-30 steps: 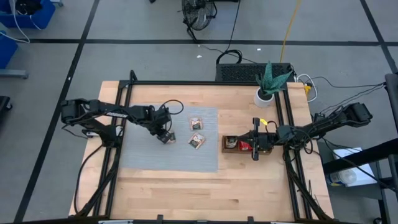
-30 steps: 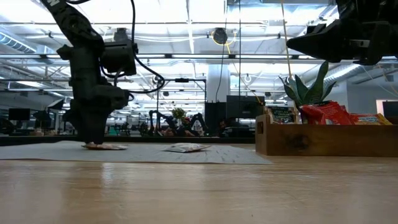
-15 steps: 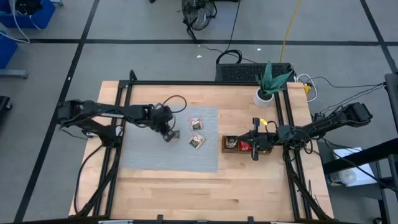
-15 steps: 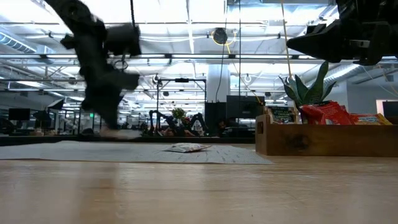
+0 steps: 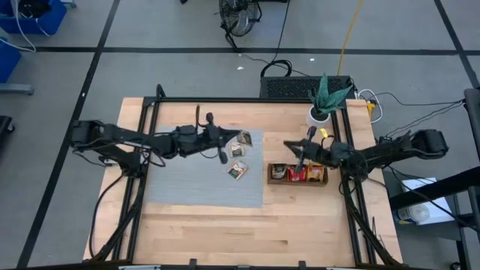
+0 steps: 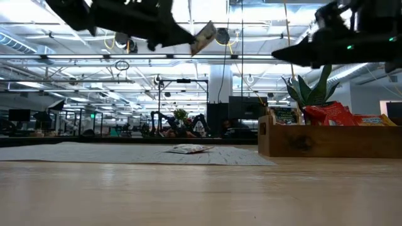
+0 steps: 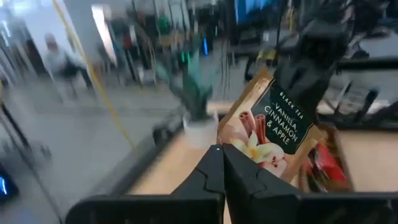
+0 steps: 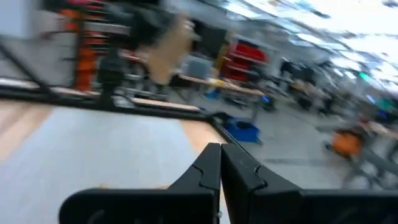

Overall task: Pick & Place Tea
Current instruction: Put the brown tea bag into the left section of the wooden organizer

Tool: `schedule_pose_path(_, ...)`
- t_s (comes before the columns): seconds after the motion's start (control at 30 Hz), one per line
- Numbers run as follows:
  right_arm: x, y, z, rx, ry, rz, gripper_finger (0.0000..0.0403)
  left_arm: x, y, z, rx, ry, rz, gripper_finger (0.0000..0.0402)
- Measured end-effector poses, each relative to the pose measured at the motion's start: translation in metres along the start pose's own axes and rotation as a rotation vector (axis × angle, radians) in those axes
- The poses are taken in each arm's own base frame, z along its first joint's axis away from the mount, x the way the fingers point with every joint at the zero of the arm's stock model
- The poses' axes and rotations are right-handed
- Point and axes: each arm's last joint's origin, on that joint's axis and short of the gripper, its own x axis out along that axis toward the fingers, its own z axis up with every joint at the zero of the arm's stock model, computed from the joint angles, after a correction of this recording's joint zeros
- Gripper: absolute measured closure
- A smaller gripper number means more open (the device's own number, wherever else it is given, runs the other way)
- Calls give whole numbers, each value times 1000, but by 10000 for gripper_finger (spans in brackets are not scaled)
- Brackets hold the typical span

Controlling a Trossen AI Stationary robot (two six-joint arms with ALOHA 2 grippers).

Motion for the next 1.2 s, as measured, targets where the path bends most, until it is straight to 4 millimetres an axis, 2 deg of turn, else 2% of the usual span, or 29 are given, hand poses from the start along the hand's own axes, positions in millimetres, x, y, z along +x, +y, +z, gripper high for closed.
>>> schedule_pose_path(0.23,22,-16,-15,91,11,-146,399,32,0,-26,108,-141,2,401)
schedule_pose_path(0.43,48,-19,-16,133,-40,-29,339,50,8,-46,135,-131,25,401)
schedule_pose_path(0.6,72,-18,-15,193,-33,34,278,53,12,-48,143,-121,37,401)
schedule_pose_path(0.77,86,-14,-18,196,-20,66,248,53,14,-49,170,-111,75,401)
schedule_pose_path(1.2,90,-14,-19,253,1,75,250,55,19,-52,161,-77,80,401)
